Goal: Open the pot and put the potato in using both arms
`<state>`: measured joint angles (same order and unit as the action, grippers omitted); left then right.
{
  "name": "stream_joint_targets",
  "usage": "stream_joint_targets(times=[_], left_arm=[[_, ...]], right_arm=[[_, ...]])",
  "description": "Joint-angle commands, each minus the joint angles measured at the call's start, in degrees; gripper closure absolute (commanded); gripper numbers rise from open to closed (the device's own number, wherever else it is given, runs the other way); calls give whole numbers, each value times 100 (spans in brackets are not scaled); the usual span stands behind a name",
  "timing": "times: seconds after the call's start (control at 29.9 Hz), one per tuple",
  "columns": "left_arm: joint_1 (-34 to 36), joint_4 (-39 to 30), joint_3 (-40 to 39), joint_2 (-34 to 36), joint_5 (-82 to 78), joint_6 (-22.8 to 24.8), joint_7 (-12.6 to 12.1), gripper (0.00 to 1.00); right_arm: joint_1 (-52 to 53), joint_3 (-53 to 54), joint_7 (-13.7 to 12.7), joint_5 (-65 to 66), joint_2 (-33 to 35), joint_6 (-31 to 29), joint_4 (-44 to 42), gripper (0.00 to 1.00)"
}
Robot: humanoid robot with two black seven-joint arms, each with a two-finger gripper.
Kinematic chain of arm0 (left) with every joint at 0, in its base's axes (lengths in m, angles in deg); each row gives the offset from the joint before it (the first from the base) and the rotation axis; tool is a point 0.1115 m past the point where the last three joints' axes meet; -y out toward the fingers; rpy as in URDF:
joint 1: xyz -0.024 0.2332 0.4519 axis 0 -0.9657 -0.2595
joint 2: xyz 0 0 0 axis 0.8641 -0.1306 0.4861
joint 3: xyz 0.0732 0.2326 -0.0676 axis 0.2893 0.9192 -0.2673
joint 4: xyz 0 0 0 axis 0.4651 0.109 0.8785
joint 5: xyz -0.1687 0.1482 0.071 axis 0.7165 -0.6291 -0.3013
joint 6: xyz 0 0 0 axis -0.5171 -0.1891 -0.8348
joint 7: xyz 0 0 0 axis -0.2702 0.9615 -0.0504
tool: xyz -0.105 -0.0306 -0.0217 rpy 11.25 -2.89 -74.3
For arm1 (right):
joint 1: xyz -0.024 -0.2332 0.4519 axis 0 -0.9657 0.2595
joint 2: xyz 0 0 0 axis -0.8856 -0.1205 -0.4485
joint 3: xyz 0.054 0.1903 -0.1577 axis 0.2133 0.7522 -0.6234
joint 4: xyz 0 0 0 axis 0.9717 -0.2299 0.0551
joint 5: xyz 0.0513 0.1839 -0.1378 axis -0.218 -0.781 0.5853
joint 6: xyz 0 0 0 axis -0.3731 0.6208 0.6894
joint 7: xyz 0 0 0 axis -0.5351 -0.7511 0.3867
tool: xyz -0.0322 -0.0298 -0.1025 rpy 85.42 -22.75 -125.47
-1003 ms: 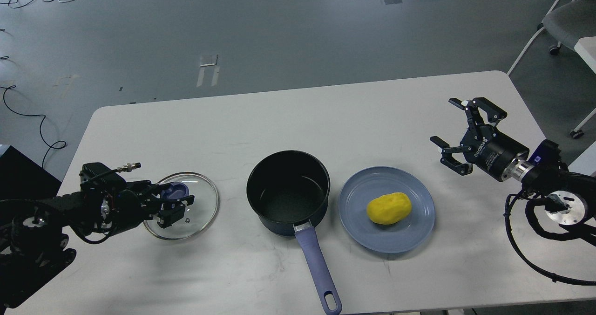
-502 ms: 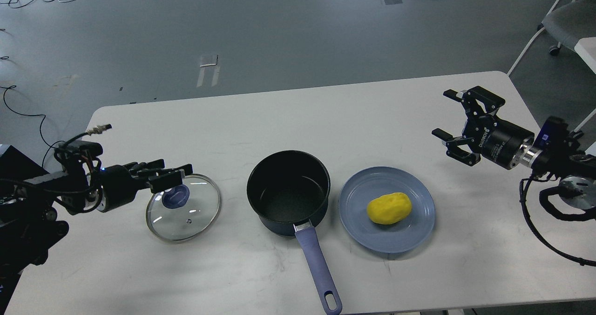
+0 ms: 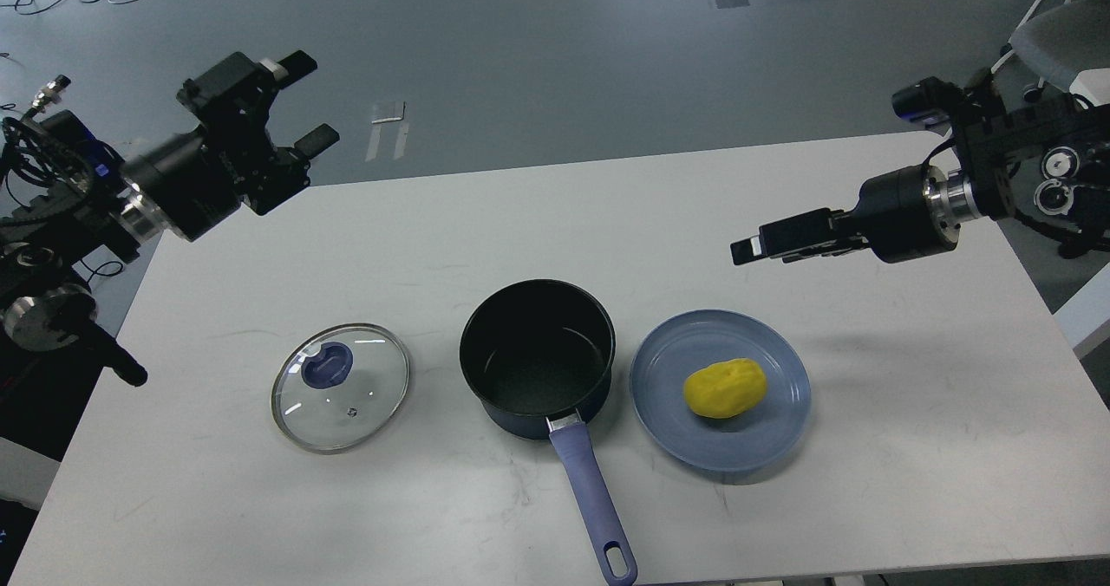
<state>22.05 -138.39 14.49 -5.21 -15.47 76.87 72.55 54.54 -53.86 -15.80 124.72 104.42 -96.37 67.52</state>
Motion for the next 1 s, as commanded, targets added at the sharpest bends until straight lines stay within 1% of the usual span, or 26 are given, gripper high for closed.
stream_joint_targets(times=[0.0,0.07,0.2,0.27,0.37,0.5,0.67,0.84,0.97], left_arm=[[-24,103,-251,-180,504,80,0,2],[-76,103,-295,-215,759,133,0,2],[-164,103,-304,-277,998,151,0,2],[-164,103,-313,-295,989,151,0,2],[-164,103,-313,-304,998,151,0,2],[-173,103,-313,-295,998,151,0,2],[-182,103,-313,-295,998,160,0,2],[-182,103,-313,-286,998,256,0,2],[-217,103,-313,-295,998,256,0,2]], right_arm=[[540,-705,0,1174,-387,1,259,2],[620,-960,0,1597,-668,1,259,2],[814,-1277,0,2012,-1108,1,241,2],[963,-1540,0,2275,-1468,67,215,2],[1060,-1638,0,2399,-1776,260,215,2],[1113,-1796,0,2583,-2198,313,189,2],[1122,-1972,0,2681,-2418,418,180,2],[1087,-2226,0,2689,-2708,893,-109,2],[1016,-2376,0,2689,-2858,1069,-198,2]])
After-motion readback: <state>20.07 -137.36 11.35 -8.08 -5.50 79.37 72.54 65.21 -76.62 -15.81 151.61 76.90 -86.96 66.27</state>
